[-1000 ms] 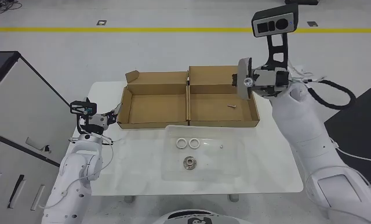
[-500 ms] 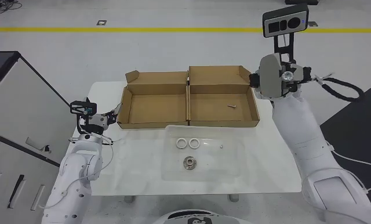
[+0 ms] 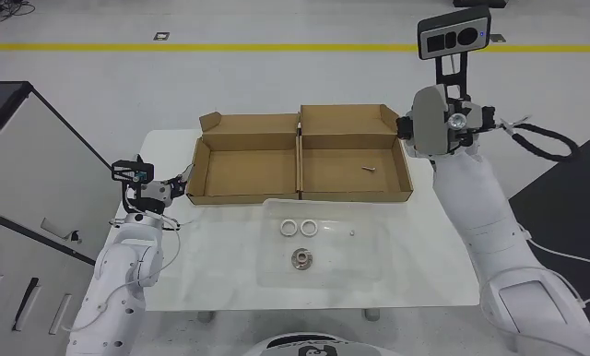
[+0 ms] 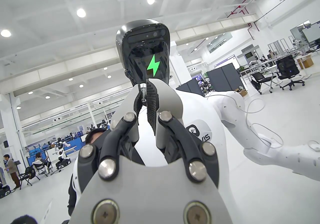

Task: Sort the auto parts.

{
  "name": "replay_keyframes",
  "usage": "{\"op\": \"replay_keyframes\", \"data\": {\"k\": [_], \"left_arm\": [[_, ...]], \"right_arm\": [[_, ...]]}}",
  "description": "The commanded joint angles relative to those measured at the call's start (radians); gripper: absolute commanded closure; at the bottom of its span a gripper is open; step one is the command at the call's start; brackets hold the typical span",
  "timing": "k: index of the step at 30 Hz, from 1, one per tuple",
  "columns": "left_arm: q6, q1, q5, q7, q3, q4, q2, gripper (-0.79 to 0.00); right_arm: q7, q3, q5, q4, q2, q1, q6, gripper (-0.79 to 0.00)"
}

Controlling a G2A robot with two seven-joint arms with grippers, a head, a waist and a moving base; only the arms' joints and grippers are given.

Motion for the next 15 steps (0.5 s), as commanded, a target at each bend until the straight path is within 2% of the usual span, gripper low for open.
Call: {"op": "replay_keyframes", "data": {"k": [1,8,11,15], "left_arm": [[0.000,0.000,0.000,0.000,0.000,0.000,0.000,-0.785],[0.000,0.000,0.000,0.000,0.000,0.000,0.000,-0.785],[0.000,0.000,0.000,0.000,0.000,0.000,0.000,-0.785],[0.000,0.000,0.000,0.000,0.000,0.000,0.000,-0.785]], "right_arm": [[0.000,0.000,0.000,0.000,0.000,0.000,0.000,0.000],[0.000,0.000,0.000,0.000,0.000,0.000,0.000,0.000],[-0.043,0.040,-0.100,0.001,0.008,-0.023,0.021,0.000],[-0.048,0.154,-0.259,0.027,0.033,-0.054,0.078,0.000]]}}
